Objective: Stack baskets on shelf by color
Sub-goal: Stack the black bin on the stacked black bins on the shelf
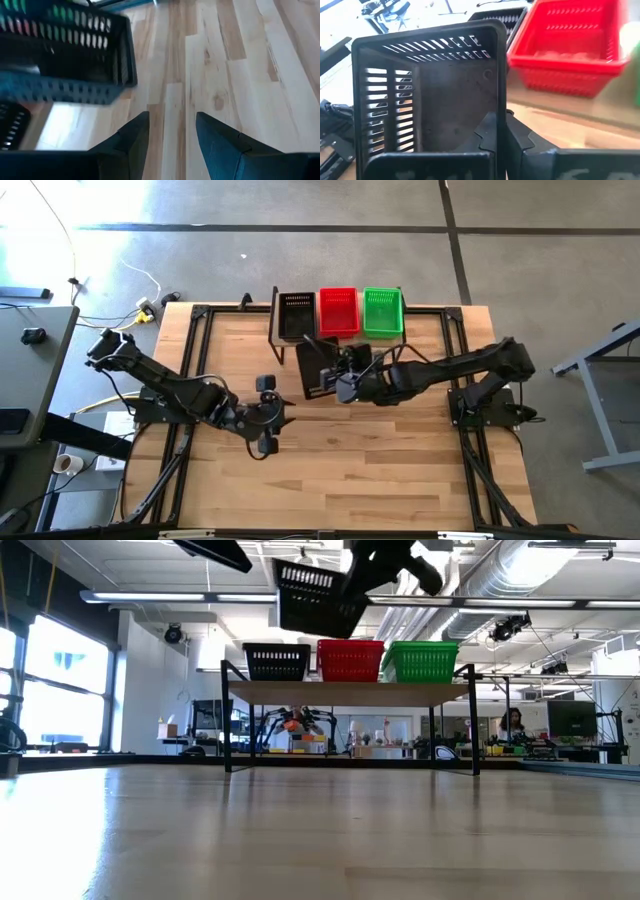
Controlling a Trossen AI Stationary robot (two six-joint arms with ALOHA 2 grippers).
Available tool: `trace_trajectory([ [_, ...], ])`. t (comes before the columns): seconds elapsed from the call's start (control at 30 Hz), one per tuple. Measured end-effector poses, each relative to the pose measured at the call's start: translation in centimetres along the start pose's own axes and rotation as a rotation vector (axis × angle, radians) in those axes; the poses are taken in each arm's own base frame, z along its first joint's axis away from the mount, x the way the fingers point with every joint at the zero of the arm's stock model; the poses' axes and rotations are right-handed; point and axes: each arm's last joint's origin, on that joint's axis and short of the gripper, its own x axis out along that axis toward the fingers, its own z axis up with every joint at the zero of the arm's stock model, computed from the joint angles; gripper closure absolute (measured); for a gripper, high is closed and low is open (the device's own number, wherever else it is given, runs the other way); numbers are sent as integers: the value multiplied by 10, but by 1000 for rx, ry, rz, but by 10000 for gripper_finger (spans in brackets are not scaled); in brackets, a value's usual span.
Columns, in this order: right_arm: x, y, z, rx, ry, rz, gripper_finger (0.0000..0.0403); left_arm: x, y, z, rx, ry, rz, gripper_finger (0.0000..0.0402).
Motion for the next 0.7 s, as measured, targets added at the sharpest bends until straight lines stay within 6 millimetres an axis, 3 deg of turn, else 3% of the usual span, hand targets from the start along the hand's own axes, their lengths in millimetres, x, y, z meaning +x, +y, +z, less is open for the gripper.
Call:
trace_trajectory([
  [0.33, 23, 14, -26, 15, 41, 28, 403, 3, -8, 1, 27, -25, 36, 248],
  [0.7, 25, 27, -23, 67, 19, 135, 403, 17, -11, -4, 86, 34, 65, 248],
])
